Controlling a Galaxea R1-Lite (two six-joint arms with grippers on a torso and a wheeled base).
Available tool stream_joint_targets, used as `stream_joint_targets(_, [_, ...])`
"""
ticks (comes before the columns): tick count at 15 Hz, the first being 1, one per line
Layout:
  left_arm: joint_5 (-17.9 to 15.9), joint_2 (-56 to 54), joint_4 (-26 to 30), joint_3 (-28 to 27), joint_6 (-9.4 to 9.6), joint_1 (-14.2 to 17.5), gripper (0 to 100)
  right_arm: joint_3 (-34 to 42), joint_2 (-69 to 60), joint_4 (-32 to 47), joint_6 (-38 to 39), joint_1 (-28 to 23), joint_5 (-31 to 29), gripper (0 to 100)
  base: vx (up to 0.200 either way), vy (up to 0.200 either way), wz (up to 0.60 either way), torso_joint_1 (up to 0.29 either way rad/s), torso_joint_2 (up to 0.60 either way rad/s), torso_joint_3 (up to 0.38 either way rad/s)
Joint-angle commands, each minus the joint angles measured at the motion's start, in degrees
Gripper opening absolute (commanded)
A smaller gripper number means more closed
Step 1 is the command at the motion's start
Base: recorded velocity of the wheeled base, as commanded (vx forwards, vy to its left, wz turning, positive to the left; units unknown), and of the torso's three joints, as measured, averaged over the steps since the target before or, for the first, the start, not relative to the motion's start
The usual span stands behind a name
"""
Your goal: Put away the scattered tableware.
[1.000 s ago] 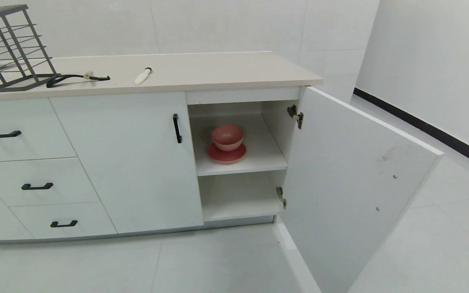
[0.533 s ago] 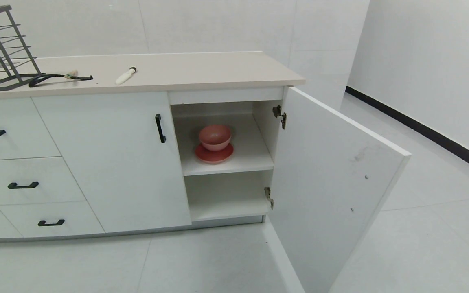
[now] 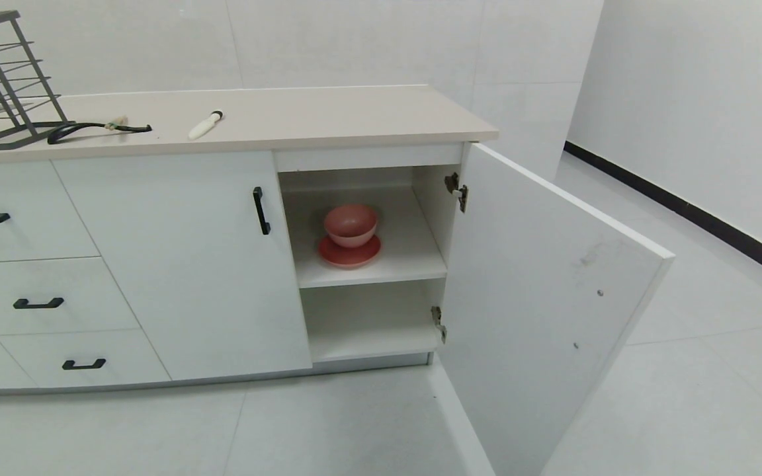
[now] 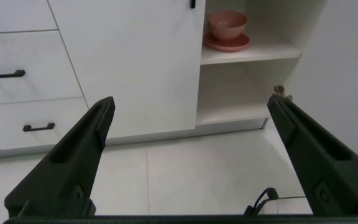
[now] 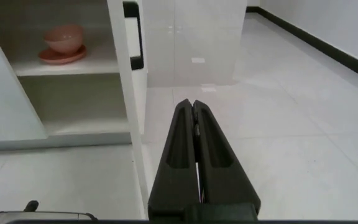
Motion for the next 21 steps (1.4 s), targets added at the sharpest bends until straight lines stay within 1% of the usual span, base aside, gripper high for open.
stream_joint_targets(1, [-0.02, 0.0, 0.0, 0.0, 0.0, 0.02, 100, -9.32, 3.08, -4.57, 0.86, -0.74, 0.57, 0, 0.0, -0.2, 0.0, 0.002, 0.0, 0.012])
stream_joint_targets(2, [-0.02, 0.0, 0.0, 0.0, 0.0, 0.02, 100, -16.79, 8.09, -6.85, 1.92, -1.27, 1.1, 0, 0.0, -0.2, 0.0, 0.017, 0.0, -0.007])
stream_joint_targets(3, [-0.02, 0.0, 0.0, 0.0, 0.0, 0.02, 100, -23.9, 15.03, -6.85, 1.39, -1.45, 2.94, 0, 0.0, 0.0, 0.0, 0.0, 0.0, 0.0])
stream_joint_targets(4, [-0.02, 0.0, 0.0, 0.0, 0.0, 0.02, 100, -23.64, 17.58, -6.85, 0.25, -1.71, 4.08, 0, 0.0, 0.0, 0.0, 0.0, 0.0, 0.0])
stream_joint_targets(5, [-0.02, 0.0, 0.0, 0.0, 0.0, 0.02, 100, -22.5, 24.79, -7.12, -3.62, -1.88, 7.95, 0, 0.0, 0.0, 0.0, 0.0, 0.0, 0.0])
stream_joint_targets(6, [-0.02, 0.0, 0.0, 0.0, 0.0, 0.02, 100, -22.76, 27.6, -7.38, -4.06, -1.97, 8.83, 0, 0.0, 0.0, 0.0, 0.0, 0.0, 0.0])
stream_joint_targets(7, [-0.02, 0.0, 0.0, 0.0, 0.0, 0.02, 100, -23.47, 36.48, -9.05, -4.23, -0.92, 11.29, 0, 0.0, 0.0, 0.0, 0.0, 0.0, 0.0])
stream_joint_targets(8, [-0.02, 0.0, 0.0, 0.0, 0.0, 0.02, 100, -23.73, 41.92, -11.69, -4.23, 0.14, 13.14, 0, 0.0, 0.0, 0.0, 0.0, 0.0, 0.0])
stream_joint_targets(9, [-0.02, 0.0, 0.0, 0.0, 0.0, 0.02, 100, -23.64, 52.12, -18.02, -4.41, 1.89, 15.86, 0, 0.0, 0.0, 0.0, 0.0, 0.0, 0.0])
stream_joint_targets(11, [-0.02, 0.0, 0.0, 0.0, 0.0, 0.02, 100, -23.64, 62.84, -25.22, -4.94, 1.72, 16.21, 0, 0.0, 0.0, 0.0, 0.0, 0.0, 0.0])
stream_joint_targets(12, [-0.02, 0.0, 0.0, 0.0, 0.0, 0.02, 100, -23.47, 67.41, -28.83, -6.61, 1.63, 16.3, 0, 0.0, 0.0, 0.0, 0.0, 0.0, 0.0])
stream_joint_targets(14, [-0.02, 0.0, 0.0, 0.0, -0.09, 0.02, 100, -21.88, 74.09, -35.77, -9.68, 1.46, 17.53, 0, 0.0, 0.0, 0.0, 0.0, 0.0, 0.0])
stream_joint_targets(16, [-0.02, 0.0, 0.0, 0.0, -0.09, 0.02, 100, -20.04, 79.1, -43.33, -10.3, 1.54, 20.08, 0, 0.0, 0.0, 0.0, 0.0, 0.0, 0.0])
stream_joint_targets(18, [-0.02, 0.0, 0.0, 0.0, -0.09, 0.02, 100, -18.98, 84.46, -52.56, -10.74, 1.63, 23.24, 0, 0.0, 0.0, 0.0, 0.0, 0.0, 0.0])
stream_joint_targets(21, [-0.02, 0.0, 0.0, 0.0, -0.09, 0.02, 100, -18.02, 92.37, -64.86, -13.64, 1.72, 27.99, 0, 0.0, 0.0, 0.0, 0.0, 0.0, 0.0])
